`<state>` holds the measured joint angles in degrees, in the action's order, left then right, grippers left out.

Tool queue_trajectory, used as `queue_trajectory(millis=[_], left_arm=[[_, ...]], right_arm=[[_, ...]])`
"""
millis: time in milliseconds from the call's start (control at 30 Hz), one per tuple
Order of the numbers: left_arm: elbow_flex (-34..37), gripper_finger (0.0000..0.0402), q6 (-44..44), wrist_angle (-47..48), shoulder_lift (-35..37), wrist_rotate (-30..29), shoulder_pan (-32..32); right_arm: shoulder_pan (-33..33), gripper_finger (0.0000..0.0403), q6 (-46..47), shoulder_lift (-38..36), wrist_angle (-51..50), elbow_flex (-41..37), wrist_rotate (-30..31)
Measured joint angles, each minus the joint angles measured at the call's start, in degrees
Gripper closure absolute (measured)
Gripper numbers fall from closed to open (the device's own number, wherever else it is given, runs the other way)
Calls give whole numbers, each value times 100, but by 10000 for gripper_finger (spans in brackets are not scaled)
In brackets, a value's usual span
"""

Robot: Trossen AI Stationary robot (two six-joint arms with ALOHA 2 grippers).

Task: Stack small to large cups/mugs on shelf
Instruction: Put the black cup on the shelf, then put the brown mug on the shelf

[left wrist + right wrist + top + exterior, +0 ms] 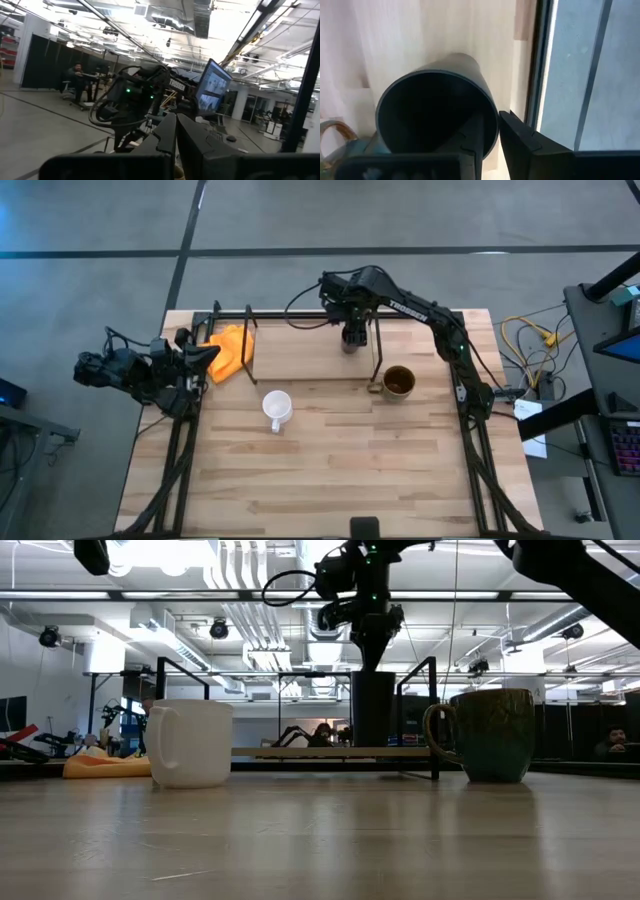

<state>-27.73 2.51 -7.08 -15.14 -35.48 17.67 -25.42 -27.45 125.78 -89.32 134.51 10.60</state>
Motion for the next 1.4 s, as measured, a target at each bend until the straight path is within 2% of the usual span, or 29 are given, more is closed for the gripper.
queue_trajectory(millis=[367,700,800,900,1100,1267,1400], left_arm=[[0,402,-12,3,0,-90,0],[0,402,-14,6,0,-256,0],[0,402,-11,7,0,-256,1],[0,402,-2,8,0,-256,0],[0,402,5,10,-4,-256,0],[0,402,8,12,-4,-255,0],[0,402,8,19,-4,-254,0]], right_arm=[[-287,349,-23,0,181,-3,148],[-203,349,77,-200,108,40,177],[-115,349,611,-463,-84,40,292],[-13,349,1884,-856,-60,25,153],[164,349,3443,-1772,-66,8,-1062],[550,349,3606,-2355,-65,-196,-1254],[942,349,4033,-2707,-61,-773,-1388]])
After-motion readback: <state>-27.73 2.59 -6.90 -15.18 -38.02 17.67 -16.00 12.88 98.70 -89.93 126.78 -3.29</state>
